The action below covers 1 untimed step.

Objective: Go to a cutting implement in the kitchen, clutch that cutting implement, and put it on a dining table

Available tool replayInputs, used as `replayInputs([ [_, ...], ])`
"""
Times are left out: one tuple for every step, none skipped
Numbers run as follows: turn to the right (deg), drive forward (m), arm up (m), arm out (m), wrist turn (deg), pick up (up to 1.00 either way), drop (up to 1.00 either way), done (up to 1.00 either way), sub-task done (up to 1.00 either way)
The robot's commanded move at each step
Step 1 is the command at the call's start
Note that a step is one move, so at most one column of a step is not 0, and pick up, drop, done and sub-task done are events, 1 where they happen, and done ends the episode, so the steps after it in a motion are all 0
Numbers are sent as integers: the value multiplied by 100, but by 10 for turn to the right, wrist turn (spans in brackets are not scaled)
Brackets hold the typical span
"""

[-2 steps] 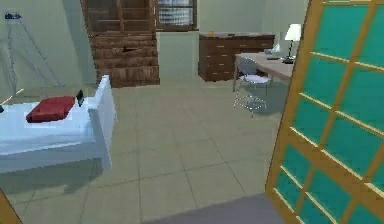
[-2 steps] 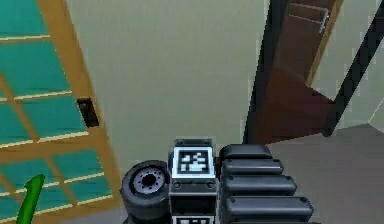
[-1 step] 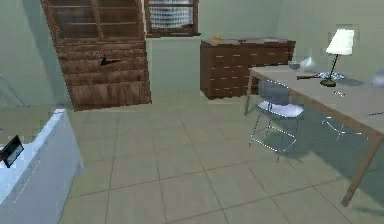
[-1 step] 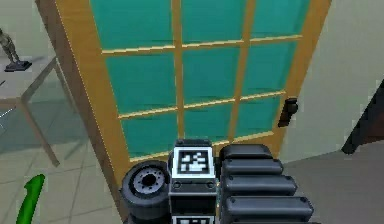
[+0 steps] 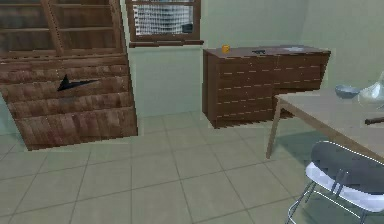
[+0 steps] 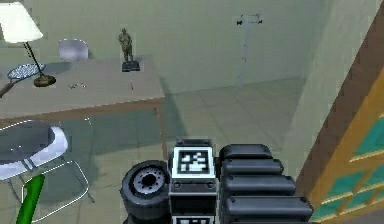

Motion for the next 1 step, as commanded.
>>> replayInputs([
  [30,0,0,0,0,0,0,0,0],
])
